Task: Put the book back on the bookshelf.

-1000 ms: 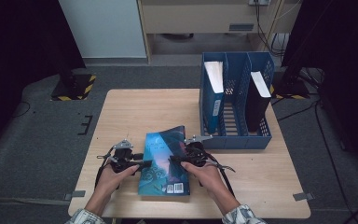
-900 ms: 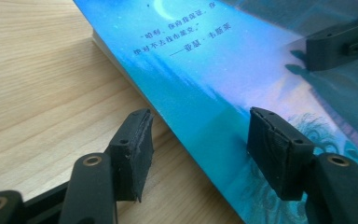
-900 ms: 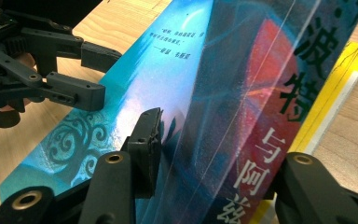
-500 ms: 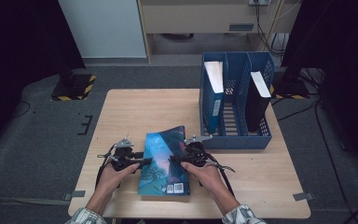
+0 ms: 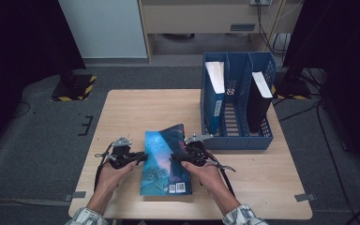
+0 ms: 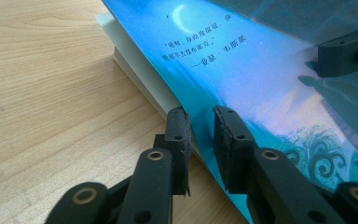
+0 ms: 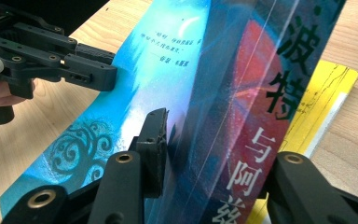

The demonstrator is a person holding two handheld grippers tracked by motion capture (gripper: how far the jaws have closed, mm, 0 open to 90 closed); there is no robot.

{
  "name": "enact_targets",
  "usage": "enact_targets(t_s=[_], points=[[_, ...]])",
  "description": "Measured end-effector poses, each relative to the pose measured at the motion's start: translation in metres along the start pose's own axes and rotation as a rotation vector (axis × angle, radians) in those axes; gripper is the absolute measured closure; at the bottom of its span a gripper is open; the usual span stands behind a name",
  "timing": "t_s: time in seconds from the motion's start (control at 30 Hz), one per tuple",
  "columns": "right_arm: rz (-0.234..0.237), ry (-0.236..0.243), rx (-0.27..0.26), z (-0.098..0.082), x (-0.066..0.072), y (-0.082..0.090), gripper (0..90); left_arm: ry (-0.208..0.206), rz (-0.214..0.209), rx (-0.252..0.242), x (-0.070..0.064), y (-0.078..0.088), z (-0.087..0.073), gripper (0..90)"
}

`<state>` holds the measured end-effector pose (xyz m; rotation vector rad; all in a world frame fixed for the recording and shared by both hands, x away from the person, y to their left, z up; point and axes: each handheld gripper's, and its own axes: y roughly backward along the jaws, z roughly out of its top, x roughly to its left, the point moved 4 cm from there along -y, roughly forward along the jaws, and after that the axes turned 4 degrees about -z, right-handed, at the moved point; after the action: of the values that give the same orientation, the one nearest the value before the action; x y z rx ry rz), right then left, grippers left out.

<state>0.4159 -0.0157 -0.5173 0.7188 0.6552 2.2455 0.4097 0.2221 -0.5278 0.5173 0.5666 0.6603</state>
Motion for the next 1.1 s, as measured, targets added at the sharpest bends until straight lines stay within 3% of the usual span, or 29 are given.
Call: enact_targets(t_s=[0.33, 0.6, 0.73, 0.93, 1.03, 1.1], points=[[-0.001, 0.003, -0.018, 0.006, 0.004, 0.003, 64.1, 0.015, -0.014, -0.008, 0.002, 0.005, 0.001, 84.1], [-0.002, 0.047, -0.032, 0.013, 0.008, 0.007, 66.1, 0.005, -0.004, -0.009, 0.002, 0.008, 0.003, 86.1], [-0.006, 0.058, -0.036, 0.013, 0.008, 0.008, 66.6, 0.009, 0.013, -0.009, 0.004, 0.005, 0.002, 80.0], [-0.002, 0.059, -0.045, 0.013, 0.008, 0.007, 67.8, 0.062, -0.024, -0.021, 0.007, -0.002, -0.003, 64.6], [0.009, 0.046, -0.054, 0.014, 0.009, 0.008, 68.5, 0.059, -0.024, -0.036, 0.008, -0.005, -0.004, 50.9], [0.011, 0.048, -0.052, 0.015, 0.010, 0.008, 68.6, 0.050, -0.039, -0.034, 0.007, -0.008, -0.004, 49.0]])
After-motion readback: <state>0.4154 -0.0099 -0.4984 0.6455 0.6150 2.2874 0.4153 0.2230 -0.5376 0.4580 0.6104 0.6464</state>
